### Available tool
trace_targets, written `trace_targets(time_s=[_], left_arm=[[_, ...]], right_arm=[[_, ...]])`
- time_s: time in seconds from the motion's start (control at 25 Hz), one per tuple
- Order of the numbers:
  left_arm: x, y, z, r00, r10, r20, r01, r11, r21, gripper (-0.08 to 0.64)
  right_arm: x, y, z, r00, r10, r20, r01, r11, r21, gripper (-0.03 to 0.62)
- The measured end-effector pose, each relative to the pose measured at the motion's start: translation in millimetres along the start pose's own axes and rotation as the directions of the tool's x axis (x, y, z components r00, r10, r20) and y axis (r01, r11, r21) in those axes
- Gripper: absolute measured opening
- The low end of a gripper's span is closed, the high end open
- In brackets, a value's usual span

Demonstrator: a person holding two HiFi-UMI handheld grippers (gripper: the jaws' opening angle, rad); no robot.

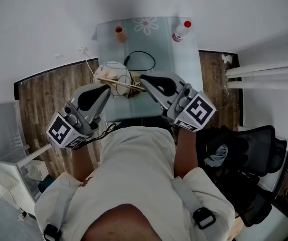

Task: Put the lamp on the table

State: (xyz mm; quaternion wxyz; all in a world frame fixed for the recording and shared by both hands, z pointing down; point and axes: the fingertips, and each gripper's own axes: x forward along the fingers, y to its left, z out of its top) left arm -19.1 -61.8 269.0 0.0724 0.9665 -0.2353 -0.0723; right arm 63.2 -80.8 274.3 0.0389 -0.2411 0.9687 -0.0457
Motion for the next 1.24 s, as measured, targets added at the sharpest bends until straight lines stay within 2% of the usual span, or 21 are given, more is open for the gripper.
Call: trace_targets(time_s=[0.2,1.24], left_arm=[[-1,10,1,1.0,0.029,0.005,-0.029,1.0,0.001,-0.002],[2,19,-7,0.999,0.029,-0.015,-0.029,1.0,0.003,-0.002]], right_arm=[[5,2,-2,1.0,-0.001,-0.02,0.001,1.0,-0.003,-0.002],[13,3,-10,0.999,0.013,-0.046,-0.013,1.0,-0.004,0.0]])
